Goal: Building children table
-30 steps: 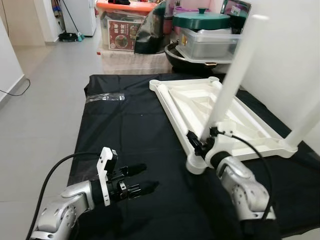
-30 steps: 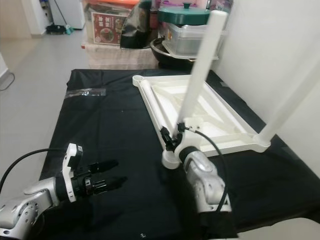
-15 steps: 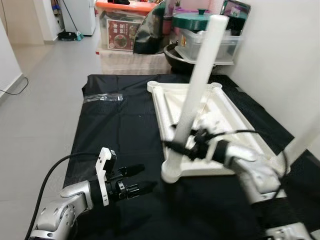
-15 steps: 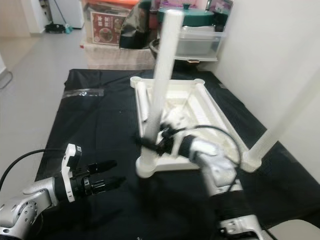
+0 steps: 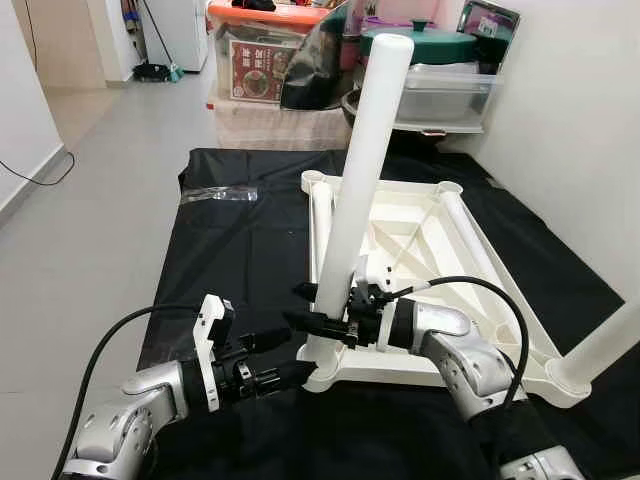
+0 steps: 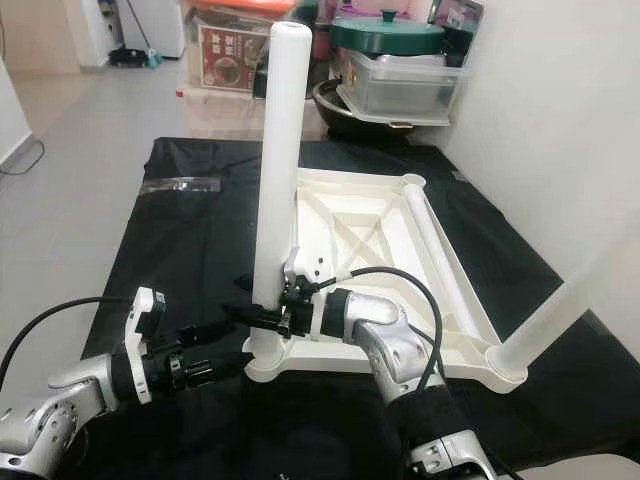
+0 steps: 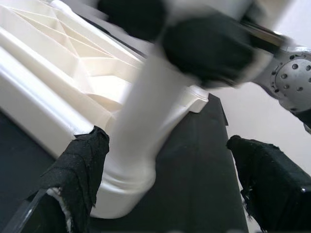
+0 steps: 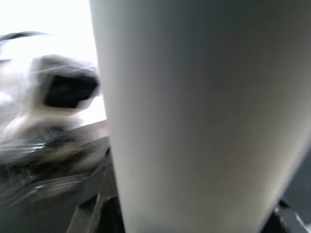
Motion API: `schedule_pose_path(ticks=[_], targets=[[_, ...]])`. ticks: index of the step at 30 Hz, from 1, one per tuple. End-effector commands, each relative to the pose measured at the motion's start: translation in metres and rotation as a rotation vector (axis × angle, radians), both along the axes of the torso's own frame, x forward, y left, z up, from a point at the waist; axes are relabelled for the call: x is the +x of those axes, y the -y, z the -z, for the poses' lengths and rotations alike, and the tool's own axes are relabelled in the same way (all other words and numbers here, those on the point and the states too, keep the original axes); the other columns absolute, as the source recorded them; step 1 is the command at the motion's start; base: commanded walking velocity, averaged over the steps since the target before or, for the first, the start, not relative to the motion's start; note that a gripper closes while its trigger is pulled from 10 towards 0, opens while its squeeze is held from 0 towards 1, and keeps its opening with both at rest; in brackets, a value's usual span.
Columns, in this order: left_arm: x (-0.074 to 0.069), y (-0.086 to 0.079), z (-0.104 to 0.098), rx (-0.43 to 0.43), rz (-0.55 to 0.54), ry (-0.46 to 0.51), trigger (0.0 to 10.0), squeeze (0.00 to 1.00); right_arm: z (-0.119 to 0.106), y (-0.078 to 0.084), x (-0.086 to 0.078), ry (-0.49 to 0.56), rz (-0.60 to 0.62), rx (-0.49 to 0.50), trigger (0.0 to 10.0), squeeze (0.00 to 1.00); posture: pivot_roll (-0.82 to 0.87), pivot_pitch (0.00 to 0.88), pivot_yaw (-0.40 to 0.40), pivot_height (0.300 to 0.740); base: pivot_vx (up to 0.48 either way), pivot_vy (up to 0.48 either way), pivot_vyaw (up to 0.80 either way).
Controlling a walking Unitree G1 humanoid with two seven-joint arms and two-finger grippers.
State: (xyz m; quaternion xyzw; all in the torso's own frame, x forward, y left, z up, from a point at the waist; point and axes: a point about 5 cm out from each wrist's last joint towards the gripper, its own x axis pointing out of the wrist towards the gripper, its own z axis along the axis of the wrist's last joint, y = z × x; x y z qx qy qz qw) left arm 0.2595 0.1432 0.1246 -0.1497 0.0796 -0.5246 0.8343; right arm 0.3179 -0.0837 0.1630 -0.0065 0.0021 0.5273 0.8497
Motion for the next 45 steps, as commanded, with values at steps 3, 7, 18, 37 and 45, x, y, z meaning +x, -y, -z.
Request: schedule_pose_path(ticks=[3, 7, 18, 37, 45], targets=[[-0.003, 0.004, -0.001, -0.018, 0.013, 0.008, 10.0, 0.00, 0.020, 0.046, 0.035, -0.111, 0.672, -0.118, 0.0, 0.00, 0.06, 0.000, -0.130, 0.740, 0.000, 0.000, 0.00], [-0.004, 0.004, -0.001, -0.020, 0.002, 0.011, 10.0, 0.00, 0.042, 0.097, 0.026, -0.270, 1.296, -0.143, 0.0, 0.00, 0.07, 0.000, -0.132, 0.740, 0.000, 0.000, 0.00], [-0.004, 0.003, -0.002, -0.013, 0.014, 0.008, 10.0, 0.00, 0.018, 0.077, 0.002, -0.141, 1.194, -0.042, 10.0, 0.00, 0.05, 0.000, -0.108, 0.740, 0.000, 0.000, 0.00], [0.000, 0.004, -0.002, -0.013, 0.005, 0.012, 10.0, 0.00, 0.004, 0.043, 0.001, -0.028, 0.065, -0.038, 10.0, 0.00, 0.07, 0.000, -0.127, 0.740, 0.000, 0.000, 0.00], [-0.002, 0.001, 0.000, -0.013, -0.017, 0.010, 10.0, 0.00, 0.003, -0.005, -0.022, 0.010, -0.145, 0.042, 10.0, 0.00, 0.09, 0.000, -0.138, 0.740, 0.000, 0.000, 0.00]])
